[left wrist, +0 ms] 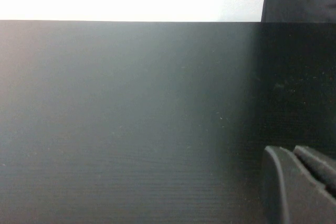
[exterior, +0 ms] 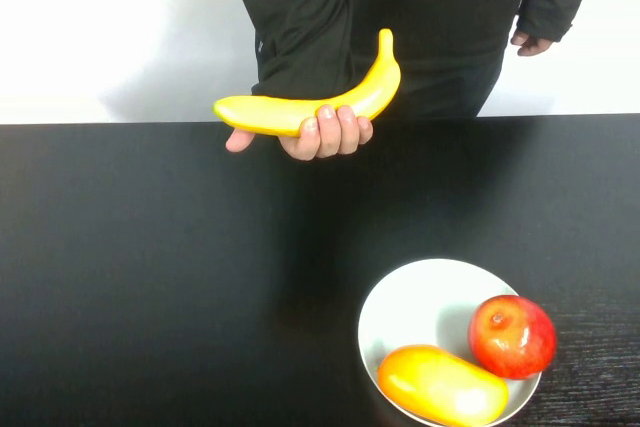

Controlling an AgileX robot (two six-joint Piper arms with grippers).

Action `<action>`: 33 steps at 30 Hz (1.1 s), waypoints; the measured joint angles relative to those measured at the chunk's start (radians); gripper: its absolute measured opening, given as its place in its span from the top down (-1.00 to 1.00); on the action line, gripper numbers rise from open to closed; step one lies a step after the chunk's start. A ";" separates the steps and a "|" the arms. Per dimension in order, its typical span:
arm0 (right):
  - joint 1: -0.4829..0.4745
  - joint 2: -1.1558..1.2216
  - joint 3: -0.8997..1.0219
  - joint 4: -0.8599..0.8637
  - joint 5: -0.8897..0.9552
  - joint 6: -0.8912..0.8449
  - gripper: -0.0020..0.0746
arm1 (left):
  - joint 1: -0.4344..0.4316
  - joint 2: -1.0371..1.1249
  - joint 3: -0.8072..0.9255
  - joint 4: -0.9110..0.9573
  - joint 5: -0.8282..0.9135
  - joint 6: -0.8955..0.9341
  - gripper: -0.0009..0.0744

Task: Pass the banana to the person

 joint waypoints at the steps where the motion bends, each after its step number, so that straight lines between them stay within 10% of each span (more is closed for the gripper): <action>1: 0.000 0.000 0.000 0.007 0.004 -0.018 0.97 | 0.000 0.000 0.000 0.000 0.000 0.000 0.99; 33: 0.000 0.000 0.000 0.050 0.006 -0.055 0.97 | 0.000 0.000 0.000 0.000 0.000 0.000 0.99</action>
